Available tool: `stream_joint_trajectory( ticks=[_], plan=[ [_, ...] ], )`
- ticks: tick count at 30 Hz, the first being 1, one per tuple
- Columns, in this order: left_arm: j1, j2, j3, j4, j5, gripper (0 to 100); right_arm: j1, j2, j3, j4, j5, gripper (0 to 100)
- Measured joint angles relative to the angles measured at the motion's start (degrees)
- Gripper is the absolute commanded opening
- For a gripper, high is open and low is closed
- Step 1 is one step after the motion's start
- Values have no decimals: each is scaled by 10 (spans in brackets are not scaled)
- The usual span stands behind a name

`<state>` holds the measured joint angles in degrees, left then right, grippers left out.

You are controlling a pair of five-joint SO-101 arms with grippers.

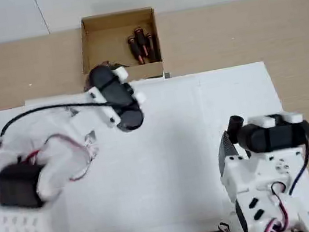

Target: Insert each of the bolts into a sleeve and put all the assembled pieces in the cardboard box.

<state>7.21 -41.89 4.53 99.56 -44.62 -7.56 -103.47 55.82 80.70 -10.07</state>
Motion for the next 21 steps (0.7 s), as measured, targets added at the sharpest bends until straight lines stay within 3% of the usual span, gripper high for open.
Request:
stream_joint_trajectory(
  ticks=[8,12,16,21],
  plan=[
    [-25,-181,139,-63,147,5,-40,-4,-18,36,0,2],
    [-50,-306,269,-153,223,5,-41,-4,3,-7,0,2],
    [-81,-451,416,-234,250,5,-41,-2,46,-69,0,2],
    [-113,-608,542,-278,294,5,-41,1,94,-131,0,2]
  ],
)
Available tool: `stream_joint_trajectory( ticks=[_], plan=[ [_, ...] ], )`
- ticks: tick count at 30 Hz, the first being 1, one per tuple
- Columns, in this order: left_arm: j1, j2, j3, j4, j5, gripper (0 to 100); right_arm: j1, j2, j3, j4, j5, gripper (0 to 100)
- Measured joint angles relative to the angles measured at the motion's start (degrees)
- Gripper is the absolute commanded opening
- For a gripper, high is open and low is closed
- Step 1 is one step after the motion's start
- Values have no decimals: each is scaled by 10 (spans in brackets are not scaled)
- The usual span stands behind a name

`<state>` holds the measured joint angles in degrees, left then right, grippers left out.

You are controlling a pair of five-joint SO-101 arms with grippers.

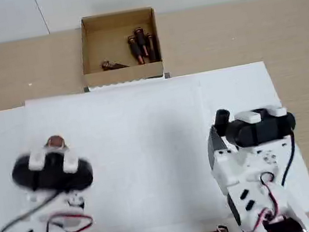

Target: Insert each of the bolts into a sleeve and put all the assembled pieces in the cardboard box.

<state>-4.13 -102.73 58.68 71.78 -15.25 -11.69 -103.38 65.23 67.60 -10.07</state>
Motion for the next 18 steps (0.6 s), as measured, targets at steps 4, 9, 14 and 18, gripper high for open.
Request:
stream_joint_trajectory(
  ticks=[4,9,14,18],
  plan=[
    [-4,4,18,-4,95,5,0,0,45,-38,0,2],
    [-4,-7,60,-21,220,5,0,0,111,-105,0,2],
    [-4,-8,111,-75,288,5,-22,1,187,-197,28,2],
    [-4,-8,147,-113,364,5,-65,1,241,-277,45,2]
  ],
)
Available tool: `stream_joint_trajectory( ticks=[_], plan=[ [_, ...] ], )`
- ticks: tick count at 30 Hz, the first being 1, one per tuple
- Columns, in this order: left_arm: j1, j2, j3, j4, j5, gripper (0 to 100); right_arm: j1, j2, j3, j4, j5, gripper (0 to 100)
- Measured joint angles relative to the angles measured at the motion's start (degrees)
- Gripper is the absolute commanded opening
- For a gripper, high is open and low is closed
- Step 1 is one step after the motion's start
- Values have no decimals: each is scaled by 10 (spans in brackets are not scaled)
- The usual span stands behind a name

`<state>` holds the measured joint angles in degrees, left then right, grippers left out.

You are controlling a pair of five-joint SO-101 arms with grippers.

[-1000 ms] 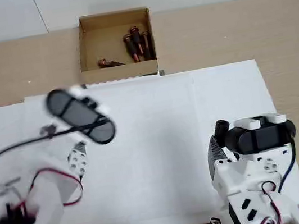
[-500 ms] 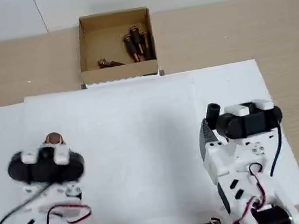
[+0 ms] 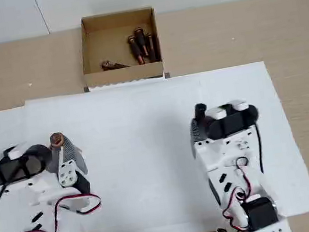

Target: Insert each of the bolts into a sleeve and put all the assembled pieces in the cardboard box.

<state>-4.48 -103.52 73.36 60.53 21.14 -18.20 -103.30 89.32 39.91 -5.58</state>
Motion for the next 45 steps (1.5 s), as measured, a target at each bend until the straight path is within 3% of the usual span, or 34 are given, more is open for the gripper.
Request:
stream_joint_trajectory(
  ticks=[8,15,21,28,34,45],
  plan=[
    [0,0,52,-13,88,5,-91,0,62,-98,69,2],
    [3,0,66,-13,144,5,-171,0,62,-101,90,2],
    [72,0,66,-30,207,5,-218,0,62,-100,133,2],
    [98,0,66,-81,220,5,-229,0,62,-48,151,2],
    [101,0,66,-84,220,5,-229,0,62,2,174,2],
    [183,0,66,-79,220,5,-229,0,62,19,187,2]
  ],
)
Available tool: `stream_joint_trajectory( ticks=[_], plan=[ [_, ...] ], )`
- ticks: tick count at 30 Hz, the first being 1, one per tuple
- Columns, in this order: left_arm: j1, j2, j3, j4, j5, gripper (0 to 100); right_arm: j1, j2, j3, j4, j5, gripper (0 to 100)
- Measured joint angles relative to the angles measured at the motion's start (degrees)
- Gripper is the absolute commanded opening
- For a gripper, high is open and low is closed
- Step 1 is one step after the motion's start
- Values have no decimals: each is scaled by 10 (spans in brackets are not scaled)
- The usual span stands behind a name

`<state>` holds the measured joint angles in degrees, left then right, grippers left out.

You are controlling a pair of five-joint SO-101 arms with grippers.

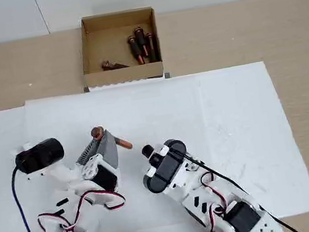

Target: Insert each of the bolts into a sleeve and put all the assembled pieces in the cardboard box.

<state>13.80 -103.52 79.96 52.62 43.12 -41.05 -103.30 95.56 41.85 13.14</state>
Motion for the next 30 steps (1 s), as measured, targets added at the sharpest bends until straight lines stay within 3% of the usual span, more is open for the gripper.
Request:
stream_joint_trajectory(
  ticks=[10,30],
  plan=[
    [38,0,0,2,0,5,0,0,0,0,44,2],
    [77,0,-1,2,0,5,0,0,0,0,47,2]
  ],
)
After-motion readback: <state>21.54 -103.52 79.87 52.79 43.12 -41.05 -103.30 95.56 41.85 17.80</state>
